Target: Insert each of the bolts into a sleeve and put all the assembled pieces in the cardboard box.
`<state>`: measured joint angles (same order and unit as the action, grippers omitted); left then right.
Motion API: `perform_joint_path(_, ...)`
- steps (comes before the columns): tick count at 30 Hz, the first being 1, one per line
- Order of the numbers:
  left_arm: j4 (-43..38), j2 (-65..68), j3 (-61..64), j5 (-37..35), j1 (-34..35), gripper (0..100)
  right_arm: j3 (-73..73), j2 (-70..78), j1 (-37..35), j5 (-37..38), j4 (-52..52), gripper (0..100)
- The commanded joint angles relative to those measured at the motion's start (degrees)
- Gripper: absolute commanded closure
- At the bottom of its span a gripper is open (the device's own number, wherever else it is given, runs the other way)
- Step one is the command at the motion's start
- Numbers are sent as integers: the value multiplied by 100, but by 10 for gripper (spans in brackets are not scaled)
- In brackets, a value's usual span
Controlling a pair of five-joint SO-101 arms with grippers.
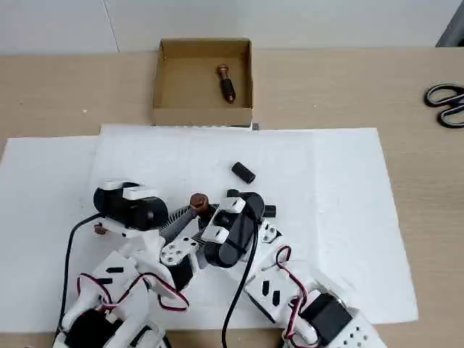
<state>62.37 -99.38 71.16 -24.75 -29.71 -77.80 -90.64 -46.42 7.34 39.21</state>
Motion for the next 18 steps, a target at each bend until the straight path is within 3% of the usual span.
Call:
perform_joint_path(1, 62, 44, -163, 492, 413, 813, 334, -84, -40, 35, -75, 996)
perform_joint_path(5, 62, 44, -180, 905, 818, 812, 325, -84, -31, 35, -75, 996)
perform_joint_path(15, 527, 35, -936, 897, 862, 818, 273, -40, 57, 9, -75, 996)
perform_joint_path(18, 536, 9, -1235, 897, 870, 915, 53, -75, 303, 9, -119, 996)
